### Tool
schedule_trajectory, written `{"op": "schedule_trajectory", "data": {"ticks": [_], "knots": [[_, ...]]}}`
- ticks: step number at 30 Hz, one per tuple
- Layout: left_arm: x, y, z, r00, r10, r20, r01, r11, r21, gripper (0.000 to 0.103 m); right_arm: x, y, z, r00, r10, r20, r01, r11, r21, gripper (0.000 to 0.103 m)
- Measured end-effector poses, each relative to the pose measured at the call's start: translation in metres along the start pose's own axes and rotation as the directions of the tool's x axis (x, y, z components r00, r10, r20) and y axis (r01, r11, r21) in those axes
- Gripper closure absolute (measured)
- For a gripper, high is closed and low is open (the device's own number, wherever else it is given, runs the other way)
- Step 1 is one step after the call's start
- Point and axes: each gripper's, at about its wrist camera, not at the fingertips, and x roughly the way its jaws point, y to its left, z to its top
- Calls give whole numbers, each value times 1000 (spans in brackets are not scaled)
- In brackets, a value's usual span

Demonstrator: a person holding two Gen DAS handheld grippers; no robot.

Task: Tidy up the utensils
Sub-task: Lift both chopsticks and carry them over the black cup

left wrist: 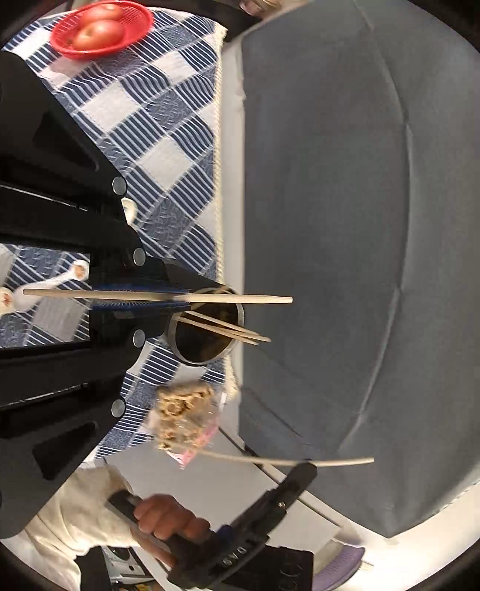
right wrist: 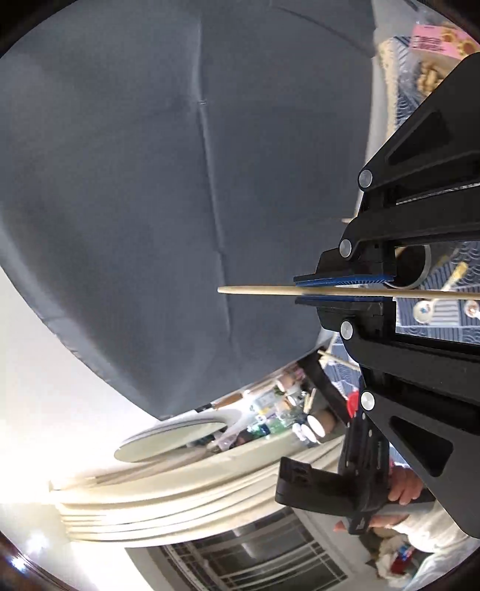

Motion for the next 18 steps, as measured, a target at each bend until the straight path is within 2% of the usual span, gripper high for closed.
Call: {"op": "schedule_trajectory", "data": {"ticks": [8, 11, 13, 18], "knots": [[26, -3, 37, 991, -123, 60, 122, 992, 26, 98, 29, -18, 9, 999, 26, 35, -26, 1000, -8, 98], [34, -2, 46, 974, -210, 88, 208, 978, 32, 98, 39, -27, 5, 999, 33, 27, -33, 999, -7, 98], [39, -1, 51, 967, -228, 110, 225, 974, 38, 98, 46, -32, 2, 999, 30, 21, -29, 1000, -5, 98], [49, 2, 57, 935, -310, 171, 302, 950, 74, 98, 56, -44, -7, 999, 37, 38, -38, 999, 18, 98]]}}
